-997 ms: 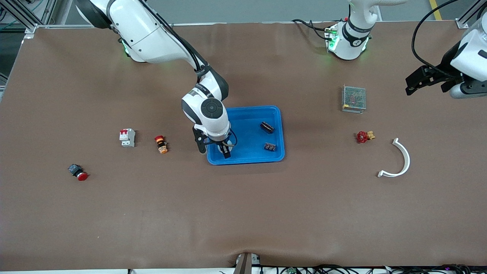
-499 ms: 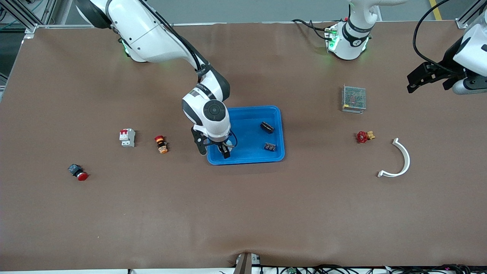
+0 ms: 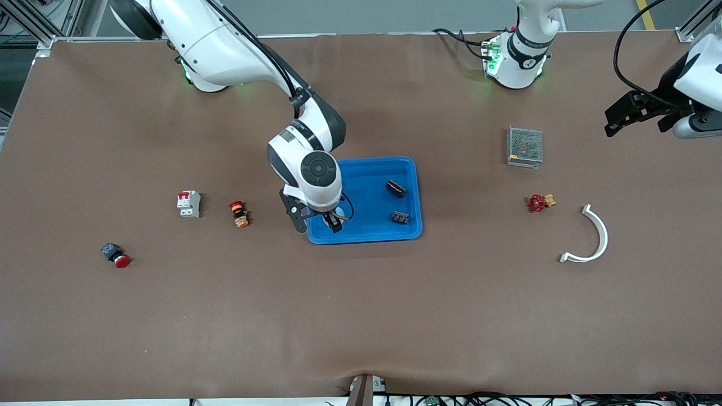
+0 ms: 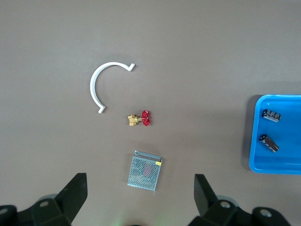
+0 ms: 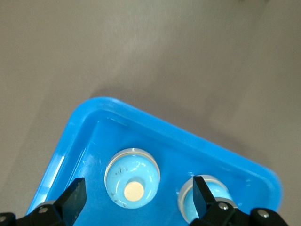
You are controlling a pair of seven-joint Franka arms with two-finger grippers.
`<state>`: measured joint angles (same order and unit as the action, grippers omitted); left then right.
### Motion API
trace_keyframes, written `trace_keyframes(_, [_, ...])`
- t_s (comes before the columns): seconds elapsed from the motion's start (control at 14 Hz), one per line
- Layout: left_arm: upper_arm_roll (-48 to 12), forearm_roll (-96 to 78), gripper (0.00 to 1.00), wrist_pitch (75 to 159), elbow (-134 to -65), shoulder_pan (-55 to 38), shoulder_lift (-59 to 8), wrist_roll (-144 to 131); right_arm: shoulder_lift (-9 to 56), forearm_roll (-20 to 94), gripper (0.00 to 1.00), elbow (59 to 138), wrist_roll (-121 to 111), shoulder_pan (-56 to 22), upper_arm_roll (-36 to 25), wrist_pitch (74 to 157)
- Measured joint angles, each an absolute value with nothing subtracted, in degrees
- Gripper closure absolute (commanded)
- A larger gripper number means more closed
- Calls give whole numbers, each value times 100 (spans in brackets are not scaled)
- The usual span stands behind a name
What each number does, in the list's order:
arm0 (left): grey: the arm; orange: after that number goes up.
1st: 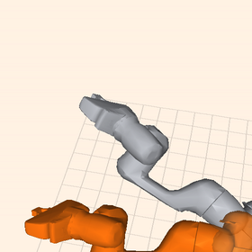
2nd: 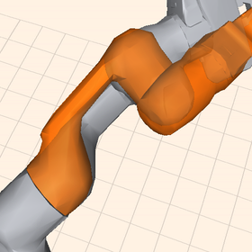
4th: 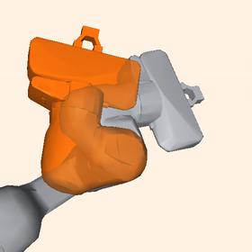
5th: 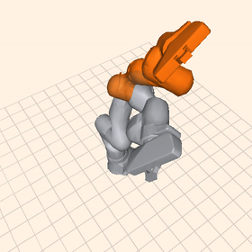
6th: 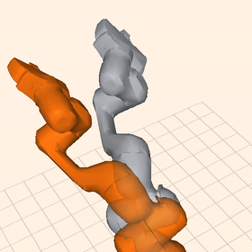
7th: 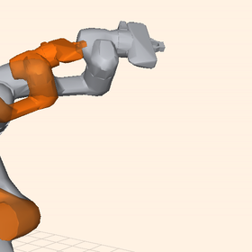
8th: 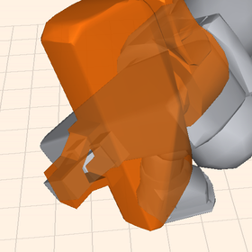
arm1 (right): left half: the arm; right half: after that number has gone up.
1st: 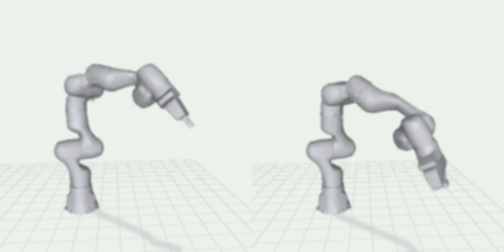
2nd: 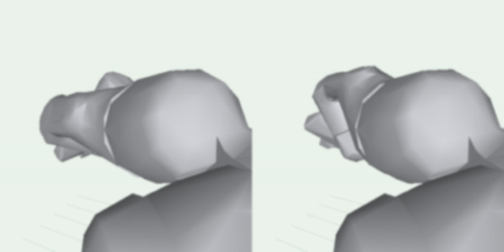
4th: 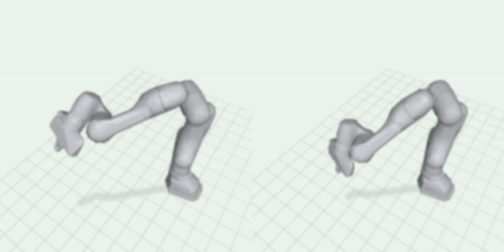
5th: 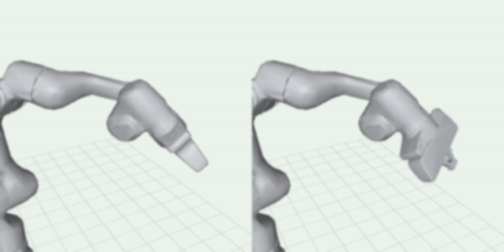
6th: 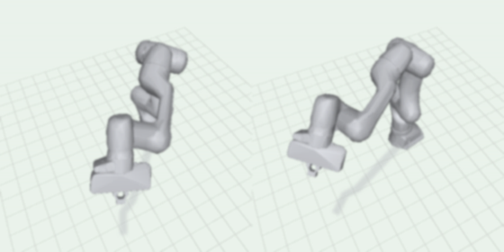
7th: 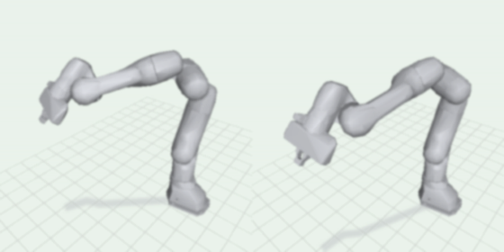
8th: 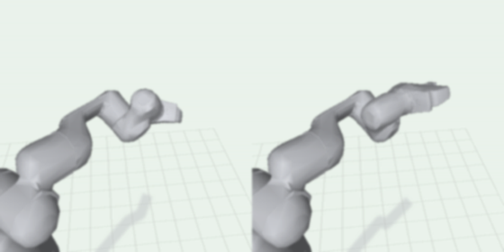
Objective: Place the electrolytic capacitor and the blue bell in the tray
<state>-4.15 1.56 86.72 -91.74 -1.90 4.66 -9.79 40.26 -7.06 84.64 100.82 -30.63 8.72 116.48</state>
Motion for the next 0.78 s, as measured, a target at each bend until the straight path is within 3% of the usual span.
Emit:
trace_keyframes(0.36, [-417, 156, 0, 8626, -9151, -191, 521, -980, 3513, -685, 0, 8320, 7522, -2386, 849, 10850])
trace_keyframes(0.78, [-417, 156, 0, 8626, -9069, -191, 521, -979, 3405, -687, 0, 8367, 4603, -975, 791, 10681])
